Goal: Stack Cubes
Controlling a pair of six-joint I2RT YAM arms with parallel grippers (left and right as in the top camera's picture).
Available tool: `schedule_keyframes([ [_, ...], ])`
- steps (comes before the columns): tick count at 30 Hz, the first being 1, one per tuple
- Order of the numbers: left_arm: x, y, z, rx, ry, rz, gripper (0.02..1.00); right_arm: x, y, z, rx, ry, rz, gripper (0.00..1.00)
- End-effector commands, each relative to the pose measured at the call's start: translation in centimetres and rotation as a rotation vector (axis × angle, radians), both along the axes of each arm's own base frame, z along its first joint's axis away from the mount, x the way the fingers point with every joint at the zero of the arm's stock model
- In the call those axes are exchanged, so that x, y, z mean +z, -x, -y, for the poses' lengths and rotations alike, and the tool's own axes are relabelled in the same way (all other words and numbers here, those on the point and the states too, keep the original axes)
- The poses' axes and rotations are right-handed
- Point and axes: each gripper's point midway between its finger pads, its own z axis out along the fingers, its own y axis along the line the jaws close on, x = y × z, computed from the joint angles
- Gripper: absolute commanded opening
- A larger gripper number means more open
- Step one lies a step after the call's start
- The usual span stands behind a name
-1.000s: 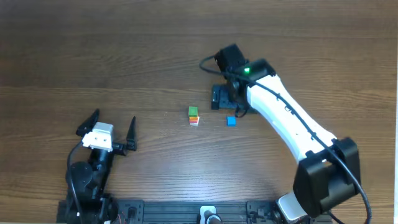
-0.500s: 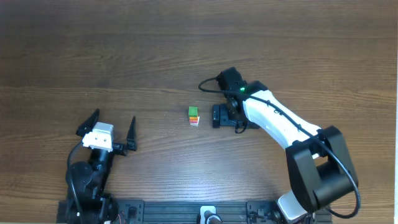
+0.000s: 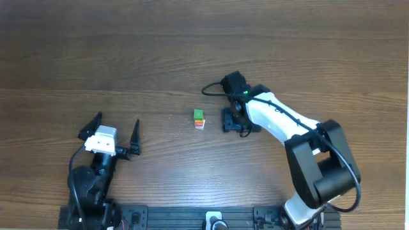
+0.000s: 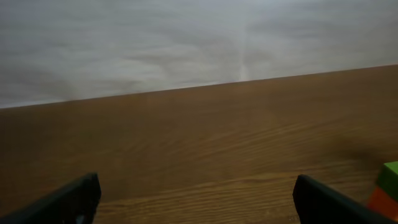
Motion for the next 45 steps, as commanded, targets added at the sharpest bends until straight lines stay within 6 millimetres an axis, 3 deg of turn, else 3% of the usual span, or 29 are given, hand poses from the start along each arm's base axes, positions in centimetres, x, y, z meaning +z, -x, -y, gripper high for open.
schedule_keyframes([
  [1,-0.2,0.0,0.1,-0.003,-0.017,0.004,1.0,-0.6,-0.1,0.3,0.005,0.024,0.004,0.566],
  [17,-0.2,0.0,0.1,-0.003,-0.017,0.004,1.0,-0.5,-0.3,-0.5,0.026,0.015,0.025,0.288],
  [27,-0.2,0.0,0.1,-0.003,-0.017,0.004,1.0,0.1,-0.5,-0.6,0.011,0.01,0.031,0.202],
  [30,-0.2,0.0,0.1,-0.003,-0.017,0.004,1.0,1.8,-0.9,-0.8,0.01,0.004,0.045,0.185],
  [33,-0.2,0.0,0.1,-0.003,-0.017,0.004,1.0,4.8,-1.7,-1.4,0.016,-0.01,0.075,0.163],
  [38,-0.2,0.0,0.1,-0.003,-0.017,0.004,0.996,12.2,-2.7,-3.4,0.022,-0.01,0.168,0.132],
  [40,-0.2,0.0,0.1,-0.003,-0.017,0.004,1.0,15.7,-2.7,-5.6,0.034,-0.031,0.206,0.11],
  [42,-0.2,0.0,0.1,-0.003,-0.017,0.004,1.0,17.4,-2.4,-7.3,0.047,-0.042,0.223,0.104],
  [45,-0.2,0.0,0.1,-0.003,-0.017,0.004,0.998,18.0,-1.8,-9.1,0.058,-0.052,0.22,0.093],
])
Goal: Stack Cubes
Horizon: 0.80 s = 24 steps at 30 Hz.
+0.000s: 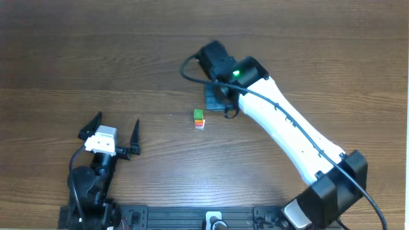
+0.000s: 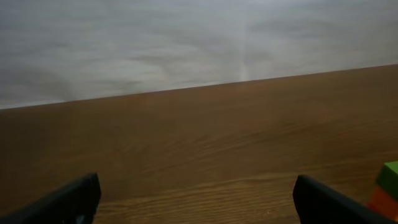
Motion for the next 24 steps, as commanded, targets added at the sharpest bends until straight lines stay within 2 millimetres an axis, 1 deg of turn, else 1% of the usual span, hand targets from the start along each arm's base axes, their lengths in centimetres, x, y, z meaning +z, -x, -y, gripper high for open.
schedule_keyframes([
  [1,-0.2,0.0,0.1,-0.003,-0.014,0.003,1.0,1.7,0.6,-3.0,-0.014,-0.012,0.026,0.093],
  [2,-0.2,0.0,0.1,-0.003,-0.014,0.003,1.0,1.5,0.7,-3.5,-0.014,-0.01,0.018,0.088],
  [5,-0.2,0.0,0.1,-0.003,-0.014,0.003,1.0,0.1,1.2,-5.1,-0.016,0.012,-0.02,0.086],
  [6,-0.2,0.0,0.1,-0.003,-0.014,0.003,0.998,-0.3,1.2,-5.3,-0.024,0.02,-0.032,0.084],
  [7,-0.2,0.0,0.1,-0.003,-0.014,0.003,0.998,-1.2,1.3,-5.4,-0.042,0.031,-0.056,0.082],
  [9,-0.2,0.0,0.1,-0.003,-0.014,0.003,1.0,-2.2,1.4,-5.5,-0.059,0.045,-0.085,0.082],
  [24,-0.2,0.0,0.1,-0.003,-0.014,0.003,1.0,-5.0,1.5,-6.4,-0.063,0.052,-0.154,0.075],
])
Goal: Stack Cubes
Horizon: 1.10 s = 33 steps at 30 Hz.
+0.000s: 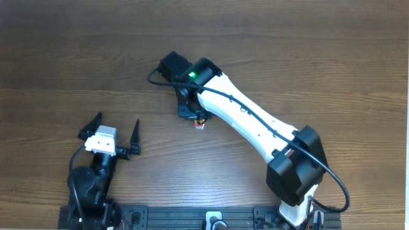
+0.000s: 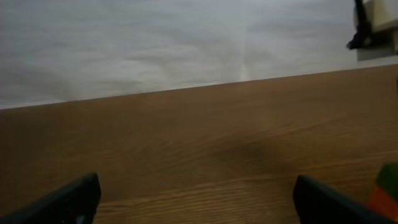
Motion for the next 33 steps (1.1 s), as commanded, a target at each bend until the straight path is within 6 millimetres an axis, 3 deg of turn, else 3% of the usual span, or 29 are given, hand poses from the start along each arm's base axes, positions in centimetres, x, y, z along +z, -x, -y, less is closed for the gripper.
schedule_keyframes([
  [1,-0.21,-0.01,0.06,-0.003,-0.014,0.003,1.0,-0.67,-0.42,-0.92,-0.011,-0.017,-0.01,0.075],
  [33,-0.21,-0.01,0.06,-0.003,-0.014,0.003,1.0,-0.89,-1.13,-0.37,-0.03,-0.01,-0.001,0.077],
])
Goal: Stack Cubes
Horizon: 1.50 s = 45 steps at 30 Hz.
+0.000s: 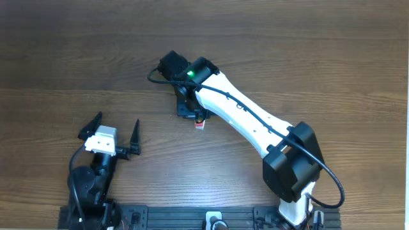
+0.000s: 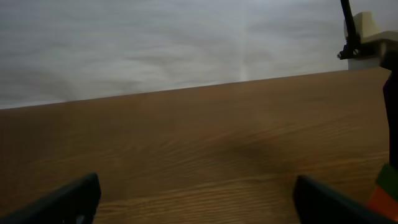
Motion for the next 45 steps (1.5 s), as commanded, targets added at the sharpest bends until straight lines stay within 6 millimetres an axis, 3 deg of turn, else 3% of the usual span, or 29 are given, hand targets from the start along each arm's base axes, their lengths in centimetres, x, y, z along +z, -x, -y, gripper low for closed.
schedule_keyframes([
  [1,-0.2,0.0,0.1,-0.003,-0.014,0.003,1.0,0.0,-0.7,0.0,-0.014,0.003,0.016,0.075],
  [38,-0.2,0.0,0.1,-0.003,-0.014,0.003,1.0,-1.0,-1.0,0.5,-0.022,0.032,0.012,0.088],
  [42,-0.2,0.0,0.1,-0.003,-0.014,0.003,1.0,-1.1,-1.0,0.5,-0.022,0.033,0.012,0.141],
  [45,-0.2,0.0,0.1,-0.003,-0.014,0.003,1.0,-1.1,-1.0,0.5,-0.022,0.033,0.012,0.261],
])
